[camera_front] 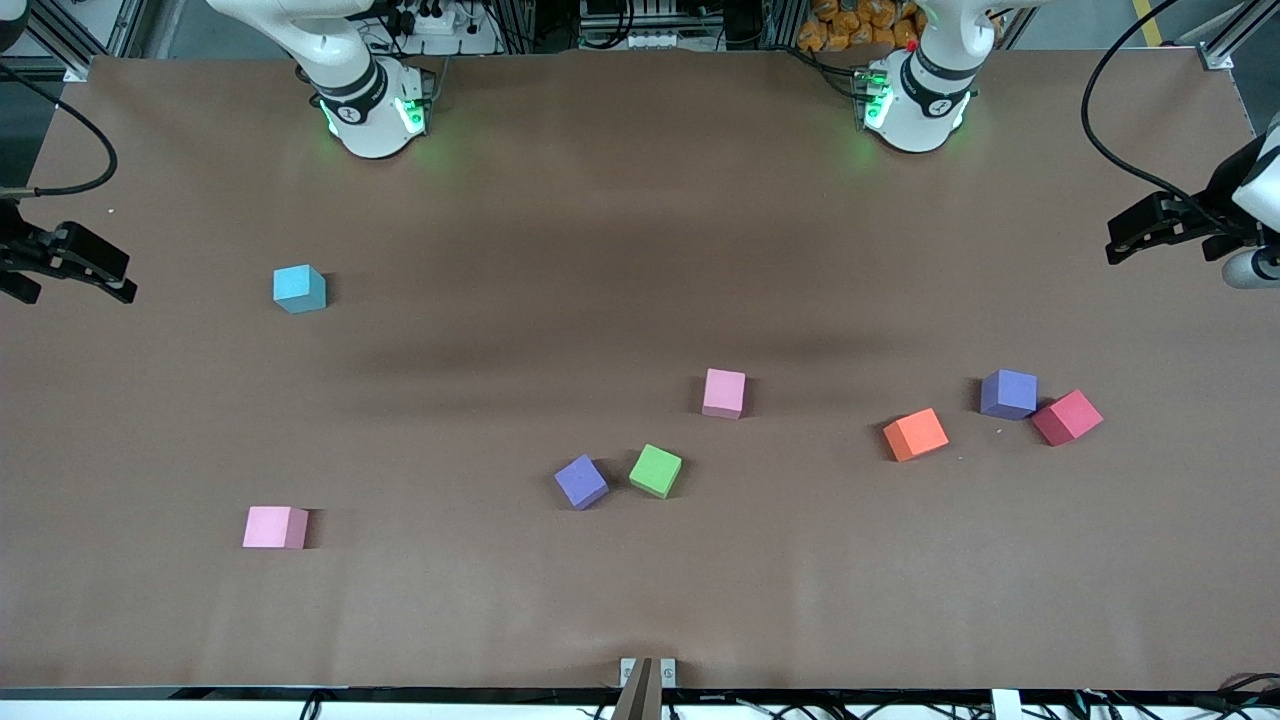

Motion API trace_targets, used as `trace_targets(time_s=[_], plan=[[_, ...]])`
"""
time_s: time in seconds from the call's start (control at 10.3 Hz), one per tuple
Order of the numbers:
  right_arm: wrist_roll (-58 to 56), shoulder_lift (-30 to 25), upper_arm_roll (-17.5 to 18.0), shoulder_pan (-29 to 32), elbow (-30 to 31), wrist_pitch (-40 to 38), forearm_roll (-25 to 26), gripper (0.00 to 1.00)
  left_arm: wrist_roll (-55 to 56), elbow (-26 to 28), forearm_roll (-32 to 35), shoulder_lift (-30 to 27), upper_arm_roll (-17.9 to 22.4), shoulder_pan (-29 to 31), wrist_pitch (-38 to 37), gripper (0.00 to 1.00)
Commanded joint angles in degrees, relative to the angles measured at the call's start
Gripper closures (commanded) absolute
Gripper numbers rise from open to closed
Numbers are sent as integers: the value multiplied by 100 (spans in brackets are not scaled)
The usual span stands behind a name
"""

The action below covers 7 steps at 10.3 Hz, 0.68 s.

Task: Arrange blocks into number 1

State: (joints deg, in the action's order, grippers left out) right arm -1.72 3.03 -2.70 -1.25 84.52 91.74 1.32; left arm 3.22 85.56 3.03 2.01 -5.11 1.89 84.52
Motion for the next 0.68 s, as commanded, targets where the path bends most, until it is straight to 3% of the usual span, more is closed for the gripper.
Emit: trace_targets(time_s=[0.0,0.29,0.58], plan=[[84,-66,77,73,-6,-68,-17,0,-93,31,-12,-87,-43,48,-50,0],[93,-40,77,73,3,-68,-26,0,-93,23,-161,79,-60,-65,133,0],[84,311,103,-181,3,307,-53,0,-5,40,-497,657,-42,-915,1482,0]])
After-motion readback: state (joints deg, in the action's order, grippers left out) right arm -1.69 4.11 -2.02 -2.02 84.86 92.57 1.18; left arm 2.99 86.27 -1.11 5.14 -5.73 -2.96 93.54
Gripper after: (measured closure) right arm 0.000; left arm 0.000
